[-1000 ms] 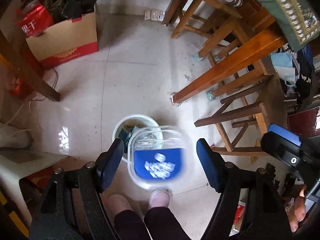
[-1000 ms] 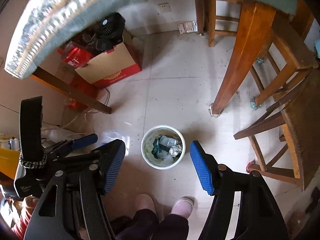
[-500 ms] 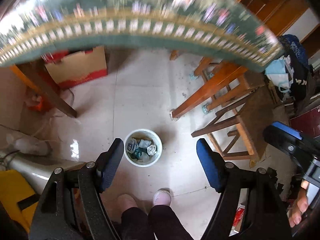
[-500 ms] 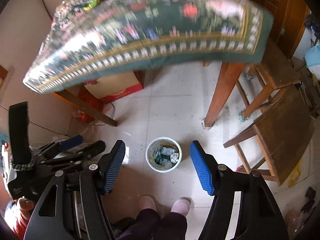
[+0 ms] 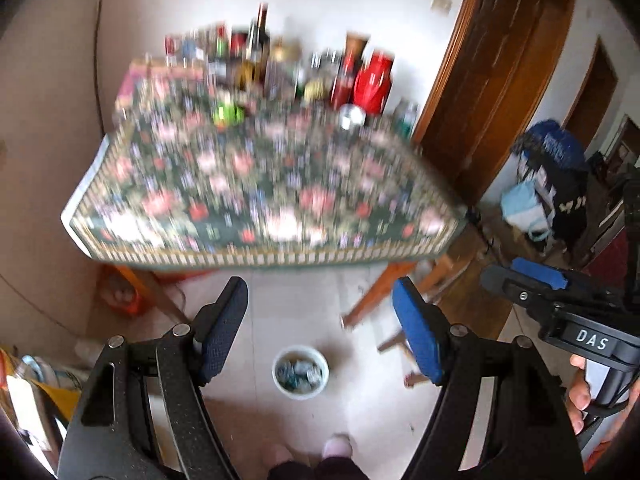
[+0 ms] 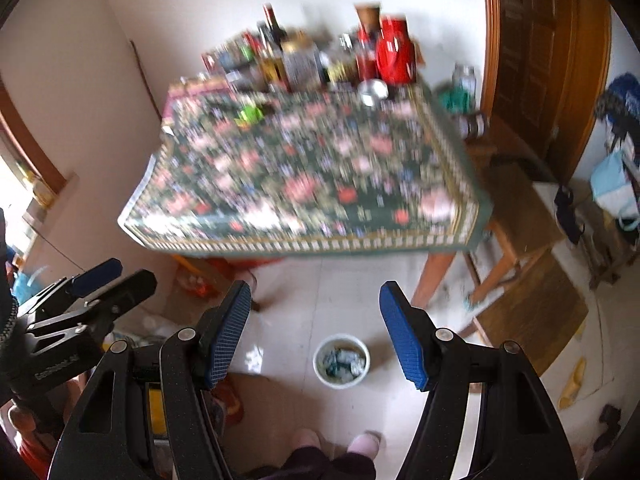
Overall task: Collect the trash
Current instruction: 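Raise both tools back up toward the table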
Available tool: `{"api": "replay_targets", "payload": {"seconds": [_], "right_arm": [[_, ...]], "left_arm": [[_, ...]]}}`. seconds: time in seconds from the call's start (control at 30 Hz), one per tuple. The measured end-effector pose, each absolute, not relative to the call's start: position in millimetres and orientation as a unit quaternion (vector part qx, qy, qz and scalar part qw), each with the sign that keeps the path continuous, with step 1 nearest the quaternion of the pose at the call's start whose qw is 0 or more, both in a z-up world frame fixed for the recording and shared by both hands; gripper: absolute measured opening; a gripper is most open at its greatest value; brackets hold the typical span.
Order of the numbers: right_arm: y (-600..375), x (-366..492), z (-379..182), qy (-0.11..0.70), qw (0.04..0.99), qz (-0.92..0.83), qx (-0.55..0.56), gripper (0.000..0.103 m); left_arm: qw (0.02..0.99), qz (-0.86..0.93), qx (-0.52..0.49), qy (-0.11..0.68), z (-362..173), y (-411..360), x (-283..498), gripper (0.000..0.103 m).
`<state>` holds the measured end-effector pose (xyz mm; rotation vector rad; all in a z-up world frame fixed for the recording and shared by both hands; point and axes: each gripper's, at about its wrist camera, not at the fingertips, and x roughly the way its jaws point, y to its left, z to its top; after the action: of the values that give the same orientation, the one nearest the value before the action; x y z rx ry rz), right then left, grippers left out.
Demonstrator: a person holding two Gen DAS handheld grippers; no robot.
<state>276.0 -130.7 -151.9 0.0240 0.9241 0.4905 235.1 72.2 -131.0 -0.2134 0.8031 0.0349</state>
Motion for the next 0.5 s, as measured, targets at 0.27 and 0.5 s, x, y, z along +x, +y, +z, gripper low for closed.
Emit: {"api": "replay_targets", "payload": {"seconds": [0.27, 0.5], "right_arm": [[-115.7, 241.5, -60.7, 0.344, 0.909, 0.234, 0.007, 0.070], [-107.3, 221.4, -15.0, 0.269, 0.940, 0.207, 0.000, 0.083]], "left_arm": [[0.953, 0.013, -0.072, 0.293, -33.1, 83.2, 198.3, 0.074], [0.967, -0.007, -0.071, 0.245, 5.2, 103.0, 177.2, 0.075]]}}
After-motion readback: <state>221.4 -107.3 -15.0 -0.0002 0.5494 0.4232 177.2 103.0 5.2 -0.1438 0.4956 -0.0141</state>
